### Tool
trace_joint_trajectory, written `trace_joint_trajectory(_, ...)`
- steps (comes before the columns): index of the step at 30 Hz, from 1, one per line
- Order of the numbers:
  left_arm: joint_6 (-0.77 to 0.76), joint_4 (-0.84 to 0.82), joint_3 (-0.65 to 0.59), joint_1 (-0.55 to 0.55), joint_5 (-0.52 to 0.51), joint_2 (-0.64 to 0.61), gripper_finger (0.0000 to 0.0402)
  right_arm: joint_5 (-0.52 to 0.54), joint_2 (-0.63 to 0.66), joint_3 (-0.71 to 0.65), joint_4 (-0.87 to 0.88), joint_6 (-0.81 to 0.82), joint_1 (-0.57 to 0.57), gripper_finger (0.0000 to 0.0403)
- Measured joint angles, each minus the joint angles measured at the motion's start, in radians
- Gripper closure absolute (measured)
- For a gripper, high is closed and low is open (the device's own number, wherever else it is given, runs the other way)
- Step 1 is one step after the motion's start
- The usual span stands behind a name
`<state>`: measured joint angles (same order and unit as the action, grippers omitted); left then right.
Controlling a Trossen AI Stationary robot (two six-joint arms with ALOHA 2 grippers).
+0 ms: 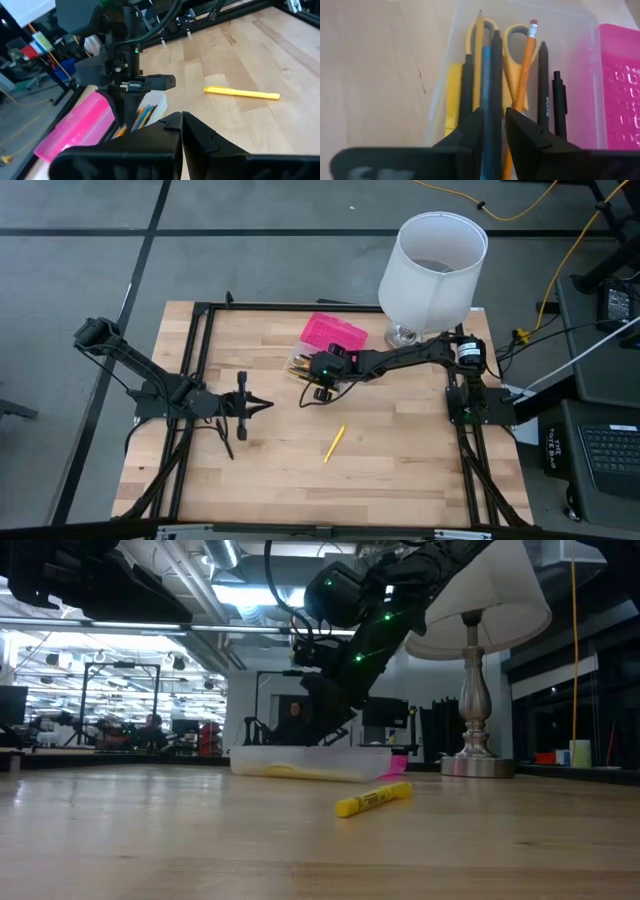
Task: Pick & place school supplies into a supply box
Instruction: Put the black pen into the pink supply box
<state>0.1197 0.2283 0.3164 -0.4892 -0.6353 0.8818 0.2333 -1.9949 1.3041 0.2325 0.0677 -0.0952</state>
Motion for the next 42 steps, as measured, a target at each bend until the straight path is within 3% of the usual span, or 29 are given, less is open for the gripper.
trace_joint_trajectory(10,-0.031,-0.007,0.000,0.000,0.034,0.000,0.0400,0.050,0.119,-0.001,0.040,-0.044,0.037,0.0320)
trace_joint_trajectory(16,-0.124,-0.022,0.000,0.000,-0.027,0.000,0.0400,0.169,0.147,-0.011,0.056,-0.033,0.097,0.0348)
trace_joint_trajectory(20,-0.199,-0.042,0.000,0.000,-0.015,0.002,0.0401,0.199,0.148,-0.111,-0.055,-0.041,0.135,0.0377)
trace_joint_trajectory(24,-0.256,-0.046,0.000,0.000,0.076,0.024,0.0400,0.191,0.180,-0.206,-0.186,-0.045,0.138,0.0397)
trace_joint_trajectory(27,-0.300,-0.053,0.021,0.000,0.116,0.061,0.0401,0.123,0.195,-0.258,-0.235,-0.053,0.139,0.0383)
trace_joint_trajectory(34,-0.336,-0.076,0.114,0.000,0.212,0.193,0.0401,0.099,0.200,-0.271,-0.328,-0.122,0.135,0.0368)
trace_joint_trajectory(38,-0.420,-0.190,0.191,-0.002,0.267,0.264,0.0399,0.077,0.200,-0.271,-0.383,-0.156,0.137,0.0378)
trace_joint_trajectory(42,-0.634,-0.394,0.282,-0.003,0.330,0.315,0.0398,0.075,0.200,-0.271,-0.403,-0.159,0.136,0.0393)
